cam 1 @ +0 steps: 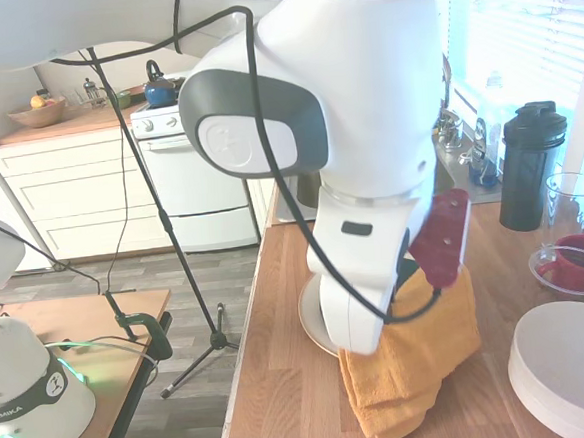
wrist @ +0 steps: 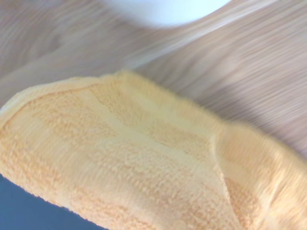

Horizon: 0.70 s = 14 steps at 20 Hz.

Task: Wipe the blue plate in counterclockwise motion

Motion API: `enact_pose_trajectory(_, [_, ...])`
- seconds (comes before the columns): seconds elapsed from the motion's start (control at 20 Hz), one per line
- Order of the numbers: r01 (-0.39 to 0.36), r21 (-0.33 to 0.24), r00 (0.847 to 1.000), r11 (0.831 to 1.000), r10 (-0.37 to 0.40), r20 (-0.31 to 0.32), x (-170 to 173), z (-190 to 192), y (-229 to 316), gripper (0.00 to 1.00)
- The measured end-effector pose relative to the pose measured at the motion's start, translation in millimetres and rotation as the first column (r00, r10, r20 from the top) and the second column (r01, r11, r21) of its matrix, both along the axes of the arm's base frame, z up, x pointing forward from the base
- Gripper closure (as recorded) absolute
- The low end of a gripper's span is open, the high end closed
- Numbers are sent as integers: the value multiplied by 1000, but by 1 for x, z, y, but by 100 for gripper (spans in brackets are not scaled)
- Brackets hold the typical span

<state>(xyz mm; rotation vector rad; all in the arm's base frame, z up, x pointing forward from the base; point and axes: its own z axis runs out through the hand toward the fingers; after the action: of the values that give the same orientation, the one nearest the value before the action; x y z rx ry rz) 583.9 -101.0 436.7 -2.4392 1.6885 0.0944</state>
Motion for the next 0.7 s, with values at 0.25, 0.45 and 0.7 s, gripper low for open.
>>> enact_pose_trajectory(0.25, [40, 34, 998, 999, -38, -40, 11, -31, -47, 100])
enact_pose_trajectory(0.45, [43, 41, 996, 998, -40, -80, 25, -63, -54, 100])
enact_pose_trajectory(0.7, [25, 42, 993, 999, -20, -117, 42, -95, -45, 100])
